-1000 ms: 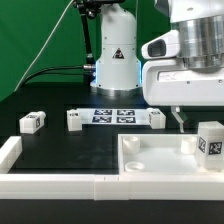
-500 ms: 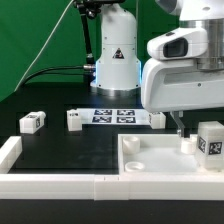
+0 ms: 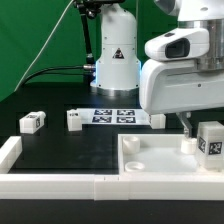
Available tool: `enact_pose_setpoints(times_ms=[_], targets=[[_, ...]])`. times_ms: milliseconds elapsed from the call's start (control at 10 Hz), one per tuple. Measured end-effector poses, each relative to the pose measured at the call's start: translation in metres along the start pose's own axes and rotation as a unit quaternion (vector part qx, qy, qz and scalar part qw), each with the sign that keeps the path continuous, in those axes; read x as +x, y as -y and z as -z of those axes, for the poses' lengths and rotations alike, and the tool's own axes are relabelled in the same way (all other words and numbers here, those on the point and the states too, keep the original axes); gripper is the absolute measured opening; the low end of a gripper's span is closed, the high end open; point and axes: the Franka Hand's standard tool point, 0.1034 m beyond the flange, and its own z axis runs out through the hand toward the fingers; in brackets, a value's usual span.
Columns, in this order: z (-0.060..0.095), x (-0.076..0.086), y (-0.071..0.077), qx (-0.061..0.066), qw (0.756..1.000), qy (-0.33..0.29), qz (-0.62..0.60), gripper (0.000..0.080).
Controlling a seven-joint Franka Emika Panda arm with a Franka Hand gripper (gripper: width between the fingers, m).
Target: Assemble one leg
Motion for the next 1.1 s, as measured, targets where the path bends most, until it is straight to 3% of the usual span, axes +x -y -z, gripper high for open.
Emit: enact_pose_setpoints(times_ms=[300, 500, 800, 1000, 1100], targets=[[0.0000, 0.0000, 0.0004, 0.002, 0.999, 0.000, -0.037, 0.0290], [-0.0003, 0.0002, 0.0000, 0.004, 0.988, -0.004, -0.155, 0.0290], [-0.0006, 0.0003, -0.0011, 0.009, 0.943, -0.006, -0.334, 0.0290], [-0.0008, 0.0001, -0.0010, 0.012, 0.881, -0.003, -0.474, 0.0290], [-0.0009, 0.0002, -0.0007, 0.010, 0.867, -0.004, -0.499, 0.0291]])
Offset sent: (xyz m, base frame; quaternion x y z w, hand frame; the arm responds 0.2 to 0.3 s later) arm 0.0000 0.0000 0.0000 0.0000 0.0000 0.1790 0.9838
